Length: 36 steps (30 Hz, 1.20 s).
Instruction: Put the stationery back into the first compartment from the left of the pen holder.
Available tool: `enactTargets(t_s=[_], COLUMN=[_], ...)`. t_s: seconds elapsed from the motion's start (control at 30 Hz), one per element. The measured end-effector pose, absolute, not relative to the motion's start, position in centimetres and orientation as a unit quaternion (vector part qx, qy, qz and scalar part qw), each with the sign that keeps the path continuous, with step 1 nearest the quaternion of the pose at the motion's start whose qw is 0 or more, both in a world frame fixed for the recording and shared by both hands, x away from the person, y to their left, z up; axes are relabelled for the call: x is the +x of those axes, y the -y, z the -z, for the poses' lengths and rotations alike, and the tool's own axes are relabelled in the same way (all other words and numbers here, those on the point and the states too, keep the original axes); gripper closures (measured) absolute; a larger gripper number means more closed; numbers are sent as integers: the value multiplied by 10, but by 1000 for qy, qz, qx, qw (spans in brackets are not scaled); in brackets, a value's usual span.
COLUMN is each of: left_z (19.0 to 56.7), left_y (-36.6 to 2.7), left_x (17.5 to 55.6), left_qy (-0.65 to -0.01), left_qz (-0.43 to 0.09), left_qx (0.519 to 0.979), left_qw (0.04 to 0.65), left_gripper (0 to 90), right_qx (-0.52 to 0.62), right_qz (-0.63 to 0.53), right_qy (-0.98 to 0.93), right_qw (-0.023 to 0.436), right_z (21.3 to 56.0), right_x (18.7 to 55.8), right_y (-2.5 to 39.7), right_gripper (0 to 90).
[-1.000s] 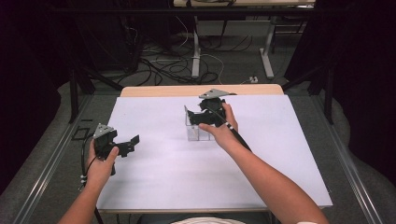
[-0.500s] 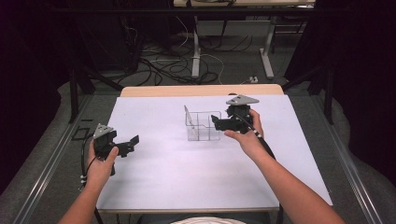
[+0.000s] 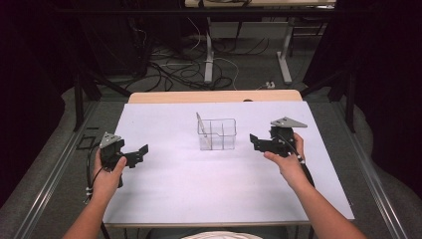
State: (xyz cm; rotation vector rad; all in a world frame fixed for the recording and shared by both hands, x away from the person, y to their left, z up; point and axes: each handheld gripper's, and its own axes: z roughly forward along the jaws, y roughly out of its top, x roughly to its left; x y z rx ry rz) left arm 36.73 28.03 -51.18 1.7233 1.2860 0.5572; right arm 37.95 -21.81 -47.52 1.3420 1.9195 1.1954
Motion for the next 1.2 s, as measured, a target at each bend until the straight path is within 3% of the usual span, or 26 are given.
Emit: enactTargets(t_s=[0.6,1.2], left_z=[512,510], left_y=[-279,-280], left_x=[366,369], left_qy=[-516,-519], left_qz=[-227,-228], left_qx=[696,694], left_qw=[444,444], left_gripper=[2,2], right_qx=[543,597], right_qz=[-393,-364], right_qy=[-690,-669], right_qw=[273,252], right_z=[512,529], right_x=[372,376], right_y=[255,276], right_gripper=[110,111])
